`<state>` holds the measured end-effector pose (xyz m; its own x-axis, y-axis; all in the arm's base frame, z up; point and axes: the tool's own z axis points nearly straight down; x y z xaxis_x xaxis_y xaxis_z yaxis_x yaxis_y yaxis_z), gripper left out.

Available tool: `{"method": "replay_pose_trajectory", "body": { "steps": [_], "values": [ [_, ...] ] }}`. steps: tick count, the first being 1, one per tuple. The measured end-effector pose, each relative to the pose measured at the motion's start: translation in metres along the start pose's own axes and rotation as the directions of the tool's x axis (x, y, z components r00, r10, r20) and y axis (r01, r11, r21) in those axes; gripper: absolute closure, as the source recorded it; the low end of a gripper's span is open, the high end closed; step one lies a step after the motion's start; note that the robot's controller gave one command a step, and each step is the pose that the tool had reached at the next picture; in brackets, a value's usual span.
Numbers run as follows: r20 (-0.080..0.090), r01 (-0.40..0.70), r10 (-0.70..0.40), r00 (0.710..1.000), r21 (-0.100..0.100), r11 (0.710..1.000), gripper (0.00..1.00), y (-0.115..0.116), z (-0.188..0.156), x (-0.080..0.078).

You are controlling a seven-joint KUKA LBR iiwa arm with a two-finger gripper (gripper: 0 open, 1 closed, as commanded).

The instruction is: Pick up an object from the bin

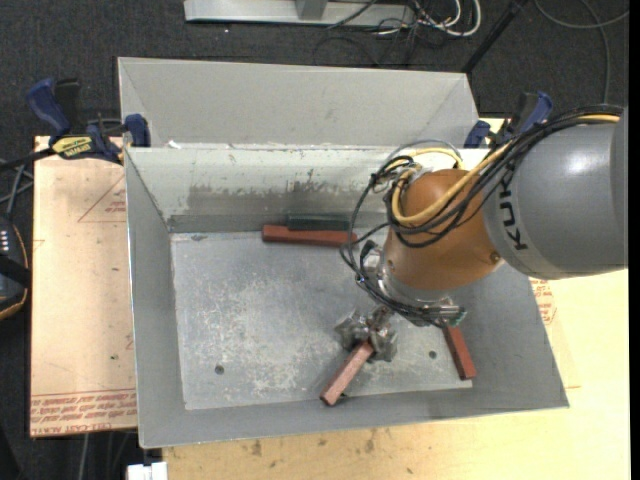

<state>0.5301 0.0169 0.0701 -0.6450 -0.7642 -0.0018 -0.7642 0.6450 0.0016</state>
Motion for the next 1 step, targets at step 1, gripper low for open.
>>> {"method": "replay_pose_trajectory", "body": {
  "steps": [1],
  "values": [
    [0.004, 0.016, -0.016, 1.000, 0.006, 1.000, 1.00, -0.0278, -0.1608, -0.0176]
  ]
}}
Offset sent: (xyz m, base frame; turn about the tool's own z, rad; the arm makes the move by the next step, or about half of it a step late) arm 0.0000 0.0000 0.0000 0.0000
